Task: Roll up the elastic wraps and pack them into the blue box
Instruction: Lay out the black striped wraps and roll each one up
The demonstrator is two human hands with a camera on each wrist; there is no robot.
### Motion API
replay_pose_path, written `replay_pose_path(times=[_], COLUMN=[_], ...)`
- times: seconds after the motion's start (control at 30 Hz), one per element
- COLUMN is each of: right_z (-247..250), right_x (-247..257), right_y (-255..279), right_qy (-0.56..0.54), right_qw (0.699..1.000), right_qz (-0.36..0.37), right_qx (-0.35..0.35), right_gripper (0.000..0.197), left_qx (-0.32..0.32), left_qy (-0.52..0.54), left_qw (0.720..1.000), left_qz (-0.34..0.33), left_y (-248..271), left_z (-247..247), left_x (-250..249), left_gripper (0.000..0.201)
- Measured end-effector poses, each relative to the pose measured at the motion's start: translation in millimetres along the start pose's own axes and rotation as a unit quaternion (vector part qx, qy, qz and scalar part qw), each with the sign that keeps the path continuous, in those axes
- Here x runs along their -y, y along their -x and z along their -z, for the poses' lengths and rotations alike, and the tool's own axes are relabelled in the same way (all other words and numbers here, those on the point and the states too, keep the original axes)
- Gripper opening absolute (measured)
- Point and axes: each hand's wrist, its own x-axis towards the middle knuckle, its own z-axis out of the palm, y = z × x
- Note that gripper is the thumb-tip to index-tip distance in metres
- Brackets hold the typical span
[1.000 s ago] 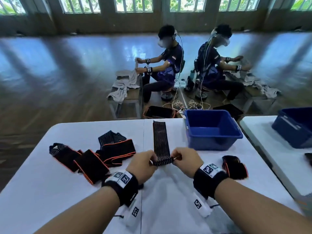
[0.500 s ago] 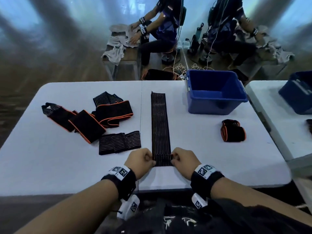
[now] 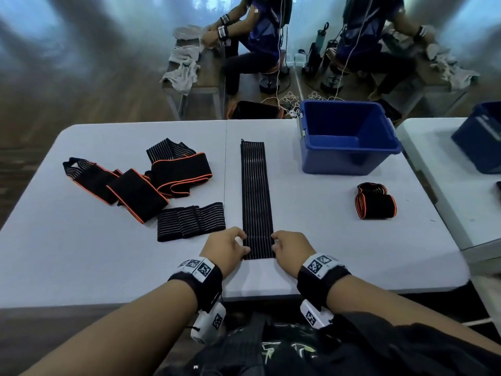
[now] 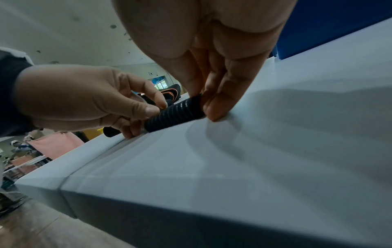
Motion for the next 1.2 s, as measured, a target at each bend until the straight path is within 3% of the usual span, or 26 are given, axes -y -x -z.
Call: replay_pose_path(times=[0.17, 0.33, 0.5, 0.63, 0.83, 1.0, 1.13, 1.2], right_z=[1, 6, 5, 7, 6, 6, 9, 8], right_x=[1, -4, -8, -5, -2, -2, 8, 10], right_y=[0, 1, 0, -7, -17, -21, -25, -25], right_qy=[0.093, 0.140, 0.061, -0.006, 0.010, 0.001, 0.044, 0.058], right_qw=[0.995, 0.987, 0.997, 1.000, 1.000, 0.998, 0.994, 0.994], right_qz=[0.038, 0.054, 0.035, 0.000, -0.029, -0.056, -0.092, -0.093], right_qx=[0.020, 0.058, 0.026, 0.013, 0.003, 0.003, 0.036, 0.026], right_gripper=[0.033, 0.055, 0.035, 0.032, 0.037, 0.042, 0.042, 0.035], left_qx=[0.008, 0.053, 0.015, 0.005, 0.007, 0.020, 0.012, -0.006], left_qy=[-0.076, -0.113, -0.063, -0.016, 0.011, 0.031, -0.062, -0.080], left_qw=[0.995, 0.987, 0.993, 0.998, 1.000, 0.997, 0.995, 0.995], left_qz=[-0.063, -0.106, -0.094, -0.052, 0.021, 0.073, 0.082, 0.066], left_y=[-1, -2, -5, -8, -13, -17, -19, -19], left_z=[-2, -2, -6, -6, -1, 4, 8, 7], left_x=[5, 14, 17, 10, -3, -8, -13, -14], left_gripper=[0.038, 0.073, 0.046, 0.016, 0.039, 0.037, 0.045, 0.037])
